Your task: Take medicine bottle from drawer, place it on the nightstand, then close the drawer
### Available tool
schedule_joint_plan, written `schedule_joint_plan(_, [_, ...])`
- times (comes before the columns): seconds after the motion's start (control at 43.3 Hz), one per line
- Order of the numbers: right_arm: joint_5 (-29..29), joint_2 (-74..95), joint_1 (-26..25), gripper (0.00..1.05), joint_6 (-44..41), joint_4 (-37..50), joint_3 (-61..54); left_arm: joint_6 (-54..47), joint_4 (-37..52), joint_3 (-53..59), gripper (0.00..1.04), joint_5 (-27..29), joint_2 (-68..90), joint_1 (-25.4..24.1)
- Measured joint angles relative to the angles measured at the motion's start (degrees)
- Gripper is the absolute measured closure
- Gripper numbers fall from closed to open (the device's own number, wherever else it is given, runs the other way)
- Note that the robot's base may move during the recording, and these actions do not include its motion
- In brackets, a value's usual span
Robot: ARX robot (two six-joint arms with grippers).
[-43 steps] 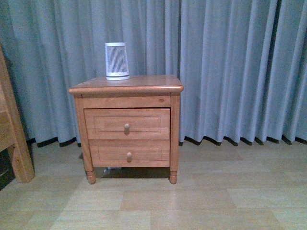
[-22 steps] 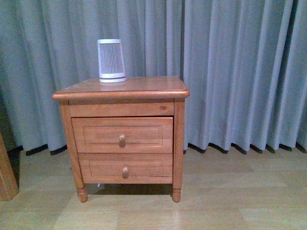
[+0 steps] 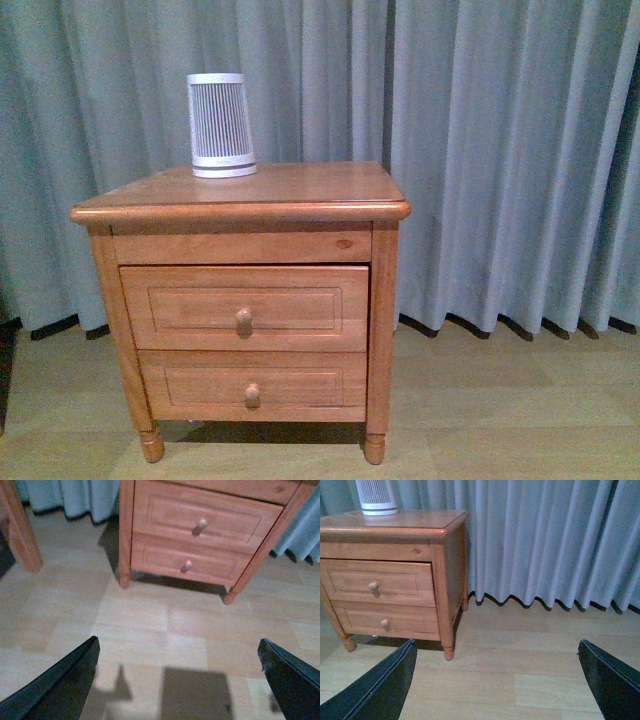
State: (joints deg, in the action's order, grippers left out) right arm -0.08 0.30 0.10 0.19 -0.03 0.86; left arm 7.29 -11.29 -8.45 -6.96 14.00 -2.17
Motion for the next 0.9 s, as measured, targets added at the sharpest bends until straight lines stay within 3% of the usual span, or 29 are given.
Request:
schedule_joint_plan(0.254, [0.0, 0.0, 0.0, 0.07, 0.0, 0.0, 0.0, 0.0, 21.4, -24.0, 0.07, -1.0, 34.7, 2.1])
schedule_joint_plan(0.462, [0.0, 0.0, 0.0, 0.07, 0.0, 0.0, 0.0, -4.9, 39.4, -42.0, 0.07, 4.1, 70.8, 10.7])
schedule_joint_plan(0.623, [0.0, 0.0, 0.0, 0.07, 0.0, 0.0, 0.0, -6.1, 44.9, -52.4, 0.07, 7.5, 93.8, 16.4])
schedule_joint_plan(0.9, [0.0, 0.0, 0.0, 0.07, 0.0, 0.0, 0.0, -4.6, 44.6, -69.7, 0.07, 13.4, 117.3, 18.4])
